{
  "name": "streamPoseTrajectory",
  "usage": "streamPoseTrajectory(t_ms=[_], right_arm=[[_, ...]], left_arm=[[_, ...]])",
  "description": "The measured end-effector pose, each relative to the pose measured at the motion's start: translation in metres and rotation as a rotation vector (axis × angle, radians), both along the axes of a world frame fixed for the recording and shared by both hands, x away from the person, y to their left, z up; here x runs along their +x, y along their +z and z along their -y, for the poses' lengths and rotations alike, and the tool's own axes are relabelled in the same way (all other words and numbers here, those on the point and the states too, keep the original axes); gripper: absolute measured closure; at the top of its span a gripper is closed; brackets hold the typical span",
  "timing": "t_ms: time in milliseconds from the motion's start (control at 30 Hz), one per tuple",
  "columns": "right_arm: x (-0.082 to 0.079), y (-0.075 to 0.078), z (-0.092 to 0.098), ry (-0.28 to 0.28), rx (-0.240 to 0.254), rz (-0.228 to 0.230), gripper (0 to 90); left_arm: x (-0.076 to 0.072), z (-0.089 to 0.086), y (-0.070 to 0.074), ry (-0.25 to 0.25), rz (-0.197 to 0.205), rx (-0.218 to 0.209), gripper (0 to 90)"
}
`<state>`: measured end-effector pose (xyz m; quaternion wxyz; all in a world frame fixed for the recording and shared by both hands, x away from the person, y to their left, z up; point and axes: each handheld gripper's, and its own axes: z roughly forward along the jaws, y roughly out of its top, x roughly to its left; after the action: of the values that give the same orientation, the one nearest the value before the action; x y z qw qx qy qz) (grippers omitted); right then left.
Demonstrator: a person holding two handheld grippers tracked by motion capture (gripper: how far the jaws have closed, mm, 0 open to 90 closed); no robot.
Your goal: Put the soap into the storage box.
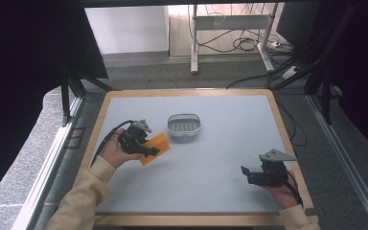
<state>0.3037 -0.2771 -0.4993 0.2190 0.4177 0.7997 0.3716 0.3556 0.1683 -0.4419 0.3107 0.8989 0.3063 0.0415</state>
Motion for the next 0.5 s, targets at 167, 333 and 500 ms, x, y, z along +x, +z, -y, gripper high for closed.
streamPoseTrajectory(t_ms=[167,333,500], right_arm=[[0.0,0.0,0.0,0.001,0.001,-0.002,15.6],[0.0,-0.001,0.0,0.002,0.002,-0.003,15.5],[0.0,0.0,0.0,0.0,0.004,0.0,15.6]], left_arm=[[0.002,-0.001,0.0,0.003,0.017,0.0,61.8],[0.006,0.0,0.002,0.0,0.024,0.015,61.9],[0.012,0.004,0.005,-0.013,0.033,0.023,61.8]])
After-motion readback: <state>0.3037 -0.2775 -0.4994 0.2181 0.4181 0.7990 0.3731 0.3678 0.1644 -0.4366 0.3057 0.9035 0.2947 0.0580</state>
